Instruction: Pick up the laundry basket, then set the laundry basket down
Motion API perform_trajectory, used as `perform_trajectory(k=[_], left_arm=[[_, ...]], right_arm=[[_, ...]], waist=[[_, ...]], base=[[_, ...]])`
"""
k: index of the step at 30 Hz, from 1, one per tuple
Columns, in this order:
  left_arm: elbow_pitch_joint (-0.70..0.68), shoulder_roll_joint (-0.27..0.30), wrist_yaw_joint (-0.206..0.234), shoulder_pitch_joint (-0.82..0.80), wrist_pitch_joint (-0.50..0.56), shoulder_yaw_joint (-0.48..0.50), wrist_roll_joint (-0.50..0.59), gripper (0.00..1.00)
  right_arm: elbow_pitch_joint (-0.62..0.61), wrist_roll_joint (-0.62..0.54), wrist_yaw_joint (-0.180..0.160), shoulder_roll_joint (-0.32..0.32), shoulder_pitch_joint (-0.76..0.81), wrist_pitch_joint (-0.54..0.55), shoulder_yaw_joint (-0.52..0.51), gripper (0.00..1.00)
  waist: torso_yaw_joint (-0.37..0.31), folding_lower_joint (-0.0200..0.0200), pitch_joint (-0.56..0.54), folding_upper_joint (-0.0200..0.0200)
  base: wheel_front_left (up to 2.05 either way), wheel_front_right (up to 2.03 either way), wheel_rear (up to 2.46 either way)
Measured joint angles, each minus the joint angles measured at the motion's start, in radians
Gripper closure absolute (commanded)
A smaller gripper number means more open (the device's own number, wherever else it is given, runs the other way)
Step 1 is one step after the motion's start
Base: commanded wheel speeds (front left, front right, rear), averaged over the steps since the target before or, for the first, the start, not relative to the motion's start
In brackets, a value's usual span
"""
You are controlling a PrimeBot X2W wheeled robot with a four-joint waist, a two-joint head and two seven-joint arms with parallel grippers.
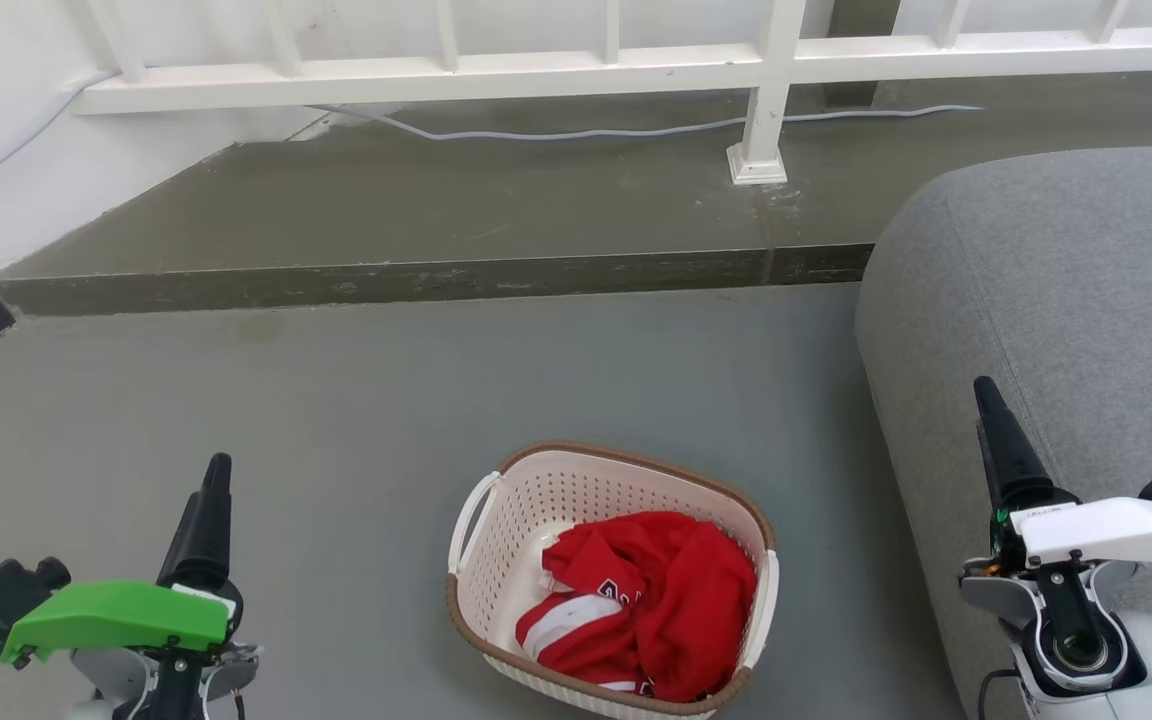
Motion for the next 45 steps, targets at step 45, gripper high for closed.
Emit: perform_trajectory(k=[45], left_arm=[[-0.069,0.020,0.062,0.002,-0.160,-0.085,0.708,0.00]], right_arm=[[0.004,-0.676,-0.037,-0.043,-0.040,-0.160,0.113,0.00]], waist=[[-0.015,0.0000,-0.004,0.0000]], base=[[0.00,0.00,0.00]])
